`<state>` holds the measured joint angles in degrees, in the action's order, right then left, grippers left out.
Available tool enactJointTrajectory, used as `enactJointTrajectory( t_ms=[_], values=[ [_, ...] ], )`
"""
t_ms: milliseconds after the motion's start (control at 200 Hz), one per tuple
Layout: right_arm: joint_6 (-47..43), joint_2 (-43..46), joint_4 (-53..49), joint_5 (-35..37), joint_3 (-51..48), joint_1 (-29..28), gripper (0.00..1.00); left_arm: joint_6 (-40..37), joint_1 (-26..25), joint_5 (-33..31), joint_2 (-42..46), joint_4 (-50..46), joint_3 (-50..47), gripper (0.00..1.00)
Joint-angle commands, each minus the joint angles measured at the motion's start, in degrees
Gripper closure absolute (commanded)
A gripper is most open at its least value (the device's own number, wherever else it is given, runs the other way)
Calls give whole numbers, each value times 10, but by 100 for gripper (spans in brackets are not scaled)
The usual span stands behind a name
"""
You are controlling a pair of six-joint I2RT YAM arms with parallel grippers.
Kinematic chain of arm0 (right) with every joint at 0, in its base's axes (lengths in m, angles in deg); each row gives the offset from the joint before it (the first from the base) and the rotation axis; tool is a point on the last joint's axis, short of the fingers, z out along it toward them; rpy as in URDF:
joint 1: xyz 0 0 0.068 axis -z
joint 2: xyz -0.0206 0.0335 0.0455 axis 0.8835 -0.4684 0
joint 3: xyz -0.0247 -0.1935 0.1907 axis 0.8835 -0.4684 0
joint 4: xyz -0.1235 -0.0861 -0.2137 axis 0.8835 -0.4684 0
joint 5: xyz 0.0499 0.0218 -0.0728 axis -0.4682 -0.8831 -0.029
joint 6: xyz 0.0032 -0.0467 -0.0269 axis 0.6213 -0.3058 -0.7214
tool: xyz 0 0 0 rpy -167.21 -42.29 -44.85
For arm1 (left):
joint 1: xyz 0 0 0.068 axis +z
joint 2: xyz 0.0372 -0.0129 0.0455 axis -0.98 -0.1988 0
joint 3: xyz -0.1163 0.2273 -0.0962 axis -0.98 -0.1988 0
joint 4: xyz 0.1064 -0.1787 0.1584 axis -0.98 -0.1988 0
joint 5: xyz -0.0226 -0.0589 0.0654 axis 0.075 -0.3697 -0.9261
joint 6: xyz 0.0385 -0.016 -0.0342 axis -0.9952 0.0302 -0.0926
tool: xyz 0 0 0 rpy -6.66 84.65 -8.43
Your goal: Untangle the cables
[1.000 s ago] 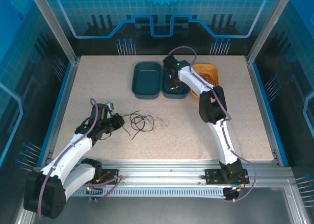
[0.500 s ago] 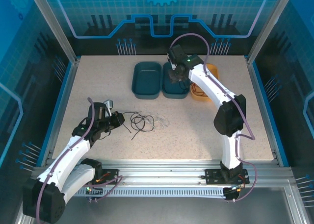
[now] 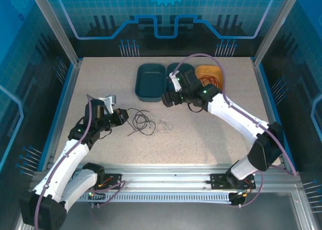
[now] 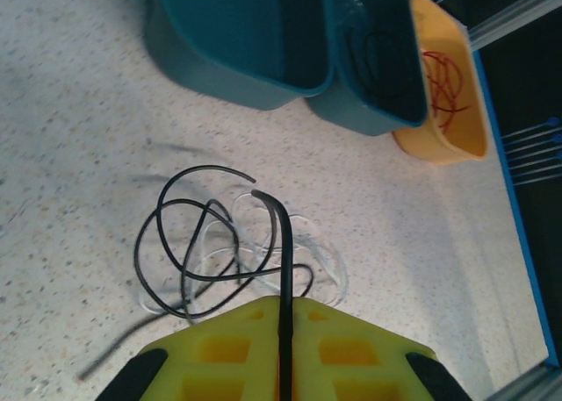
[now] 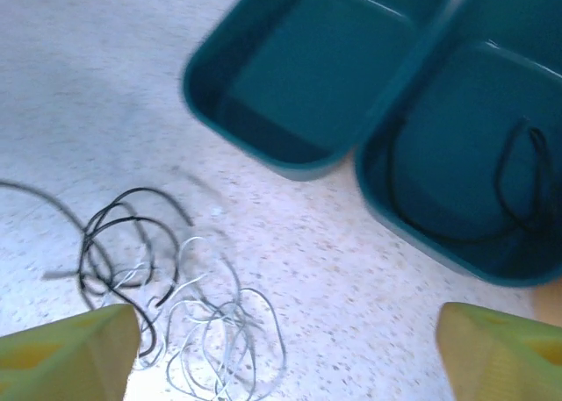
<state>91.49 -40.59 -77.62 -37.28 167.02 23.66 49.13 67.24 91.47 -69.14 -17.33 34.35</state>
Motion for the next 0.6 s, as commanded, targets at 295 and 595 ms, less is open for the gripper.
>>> enactJointTrajectory(
  t_ms=[295, 595],
  values=[
    [86, -10, 183, -91, -124, -61, 0, -25, 1, 74, 19, 35, 41, 91],
    [121, -85, 227, -171, -140, -69, 30, -10, 0, 64, 15, 47, 39, 90]
  ],
)
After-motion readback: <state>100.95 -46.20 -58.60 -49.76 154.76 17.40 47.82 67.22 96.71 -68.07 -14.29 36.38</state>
